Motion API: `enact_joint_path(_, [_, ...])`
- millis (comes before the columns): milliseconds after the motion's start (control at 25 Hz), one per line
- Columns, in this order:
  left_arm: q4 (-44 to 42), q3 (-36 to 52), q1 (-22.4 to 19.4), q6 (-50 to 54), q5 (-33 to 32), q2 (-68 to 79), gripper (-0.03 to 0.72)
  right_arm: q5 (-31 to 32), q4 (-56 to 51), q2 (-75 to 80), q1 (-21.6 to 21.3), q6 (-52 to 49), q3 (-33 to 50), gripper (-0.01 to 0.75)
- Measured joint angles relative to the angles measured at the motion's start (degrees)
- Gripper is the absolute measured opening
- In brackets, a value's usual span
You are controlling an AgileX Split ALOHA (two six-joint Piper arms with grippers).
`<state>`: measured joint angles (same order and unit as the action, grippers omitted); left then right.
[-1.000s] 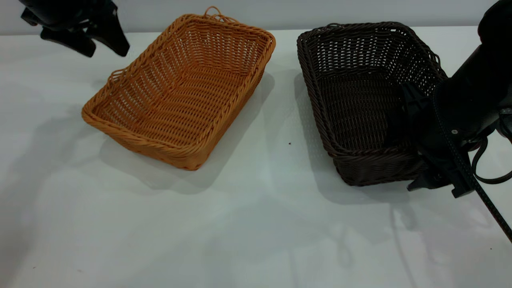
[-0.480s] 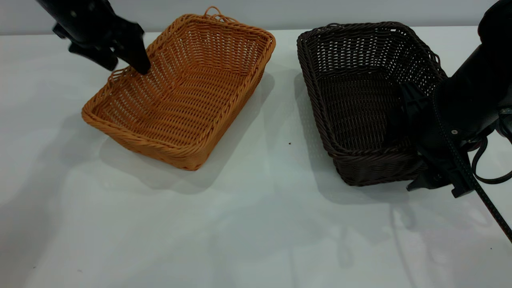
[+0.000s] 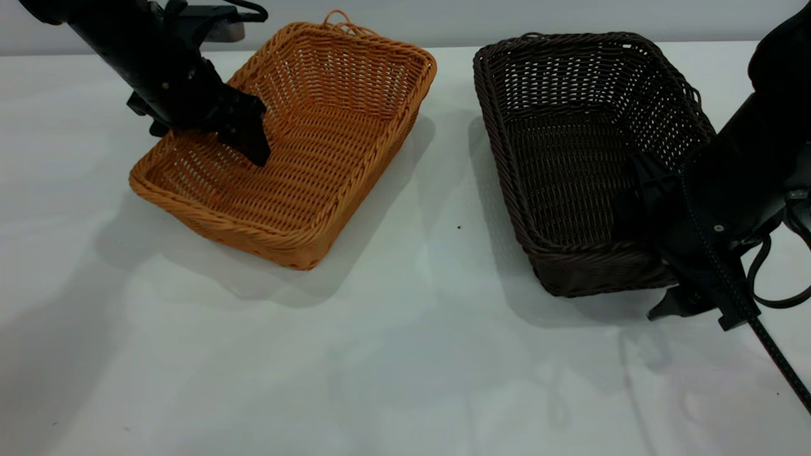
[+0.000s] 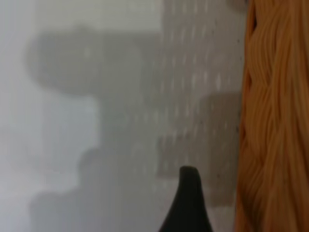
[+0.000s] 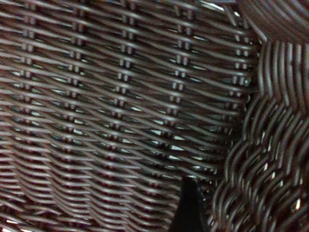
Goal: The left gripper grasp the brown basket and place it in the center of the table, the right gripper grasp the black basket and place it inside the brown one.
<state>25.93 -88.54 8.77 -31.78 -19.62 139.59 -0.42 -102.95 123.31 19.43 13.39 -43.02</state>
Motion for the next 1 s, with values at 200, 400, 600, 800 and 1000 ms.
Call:
enact_joint_path(200, [0.0,-0.1,0.0,0.0,1.2,0.0,0.501,-1.7,0.0,0.0,0.0,0.1,0.0,0.489])
enact_joint_path(400, [0.0,-0.1,0.0,-0.1,1.5,0.0,0.383,-1.5,0.0,0.0,0.0,0.2,0.0,0.423])
enact_joint_path(600, [0.0,-0.1,0.0,-0.1,1.6,0.0,0.237,0.4,0.0,0.0,0.0,0.2,-0.1,0.254])
enact_joint_path(800, [0.0,-0.1,0.0,-0.2,1.3,0.0,0.193,0.4,-0.5,0.0,0.0,-0.1,-0.1,0.148])
enact_joint_path(1000, [-0.1,-0.1,0.0,-0.2,1.0,0.0,0.167,0.0,-0.1,-0.8,-0.1,0.7,-0.1,0.118])
